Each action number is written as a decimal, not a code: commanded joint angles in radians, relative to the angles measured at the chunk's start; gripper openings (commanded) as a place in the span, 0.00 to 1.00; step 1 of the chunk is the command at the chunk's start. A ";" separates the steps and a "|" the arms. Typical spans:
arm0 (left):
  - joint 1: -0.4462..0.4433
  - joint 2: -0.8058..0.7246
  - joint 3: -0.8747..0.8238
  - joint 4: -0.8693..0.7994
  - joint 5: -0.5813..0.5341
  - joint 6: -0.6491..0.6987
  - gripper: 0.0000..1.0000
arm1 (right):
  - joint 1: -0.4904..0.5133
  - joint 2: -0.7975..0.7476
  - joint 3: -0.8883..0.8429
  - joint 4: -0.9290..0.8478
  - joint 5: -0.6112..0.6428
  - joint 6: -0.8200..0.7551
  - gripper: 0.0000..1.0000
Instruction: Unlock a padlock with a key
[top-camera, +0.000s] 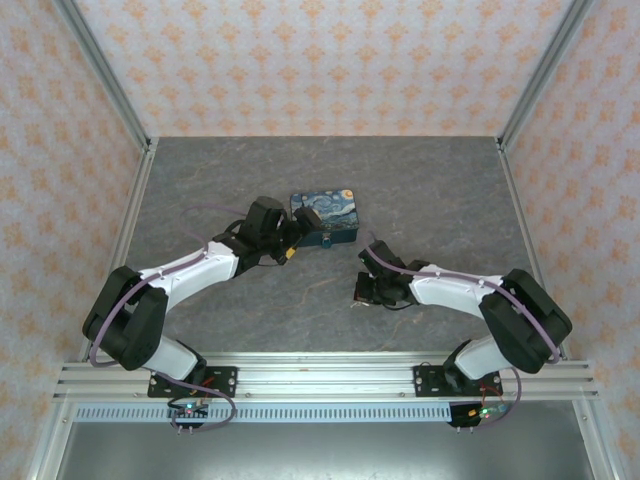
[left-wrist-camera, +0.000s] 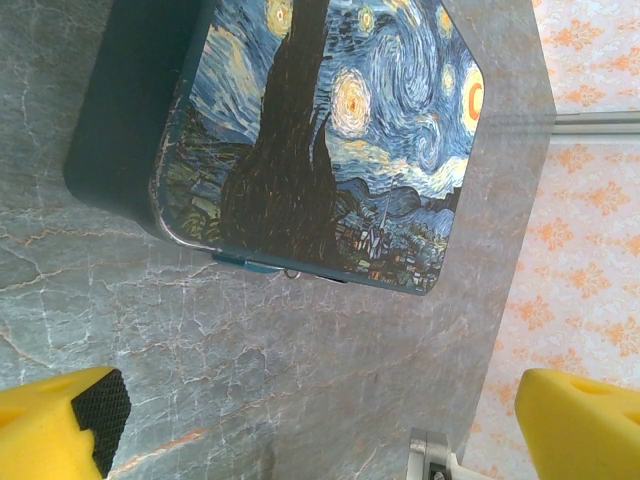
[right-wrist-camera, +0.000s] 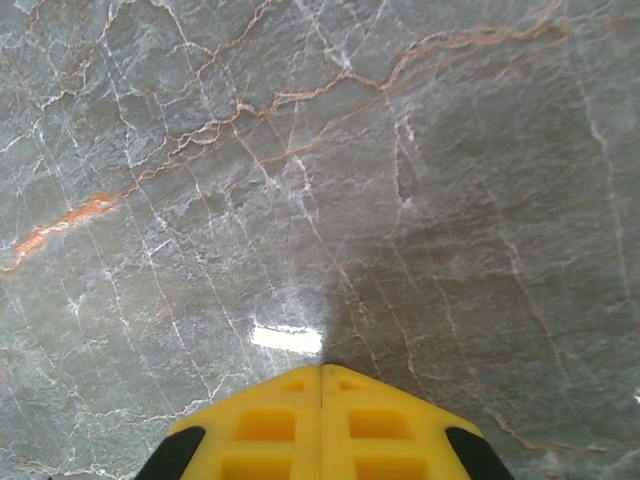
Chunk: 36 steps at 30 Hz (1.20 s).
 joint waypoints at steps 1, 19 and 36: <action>-0.012 -0.003 0.002 -0.016 -0.020 0.008 1.00 | 0.005 0.001 -0.006 0.004 0.033 -0.020 0.00; -0.012 0.002 0.009 -0.016 -0.016 0.016 1.00 | 0.040 -0.056 0.125 -0.317 0.070 -0.336 0.62; -0.013 0.002 0.022 -0.025 -0.014 0.024 1.00 | 0.105 0.133 0.244 -0.421 0.162 -0.425 0.56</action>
